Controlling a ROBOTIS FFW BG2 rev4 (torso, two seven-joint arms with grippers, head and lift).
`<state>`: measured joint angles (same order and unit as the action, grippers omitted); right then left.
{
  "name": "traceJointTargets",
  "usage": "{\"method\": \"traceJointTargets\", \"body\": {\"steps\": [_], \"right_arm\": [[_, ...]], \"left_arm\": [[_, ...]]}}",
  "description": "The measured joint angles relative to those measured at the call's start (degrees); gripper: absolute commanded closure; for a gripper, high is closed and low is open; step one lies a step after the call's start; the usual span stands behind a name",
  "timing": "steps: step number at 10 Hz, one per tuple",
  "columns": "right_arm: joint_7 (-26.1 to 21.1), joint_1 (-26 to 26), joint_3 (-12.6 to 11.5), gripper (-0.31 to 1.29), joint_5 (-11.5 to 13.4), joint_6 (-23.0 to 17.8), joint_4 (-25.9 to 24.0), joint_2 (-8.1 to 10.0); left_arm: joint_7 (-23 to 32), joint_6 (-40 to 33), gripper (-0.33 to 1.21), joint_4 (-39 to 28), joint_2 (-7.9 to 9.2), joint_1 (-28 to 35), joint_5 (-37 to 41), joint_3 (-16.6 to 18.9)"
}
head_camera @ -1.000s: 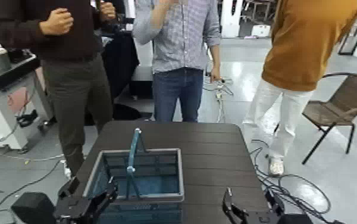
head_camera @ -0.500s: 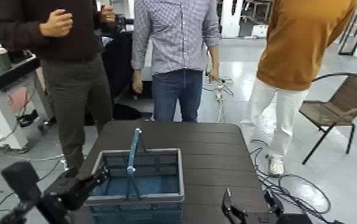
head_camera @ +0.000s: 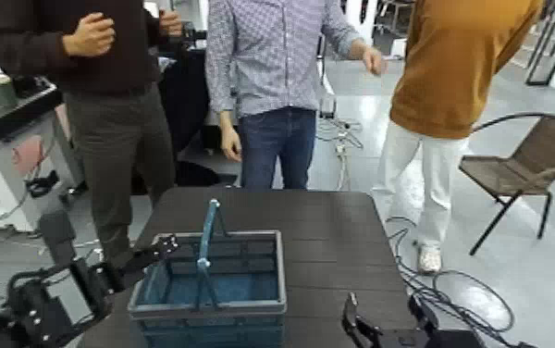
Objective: Grasp the handle of the crate.
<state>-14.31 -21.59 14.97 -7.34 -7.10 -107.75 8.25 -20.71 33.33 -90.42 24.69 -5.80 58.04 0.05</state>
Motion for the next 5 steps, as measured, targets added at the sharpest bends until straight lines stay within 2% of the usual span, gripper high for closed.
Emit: {"method": "traceJointTargets", "body": {"steps": [2,5], "right_arm": [[0.2,0.4,0.3,0.16,-0.2,0.3,0.3,-0.08],[0.2,0.8,0.8,0.16,-0.5,0.3,0.7,-0.16]], "left_arm": [[-3.0,2.2,0.11,7.7,2.65,-6.6,6.0,-5.1],[-5.7,1.7,0.11,16.1,4.69,-15.5,11.9,-14.2]]}}
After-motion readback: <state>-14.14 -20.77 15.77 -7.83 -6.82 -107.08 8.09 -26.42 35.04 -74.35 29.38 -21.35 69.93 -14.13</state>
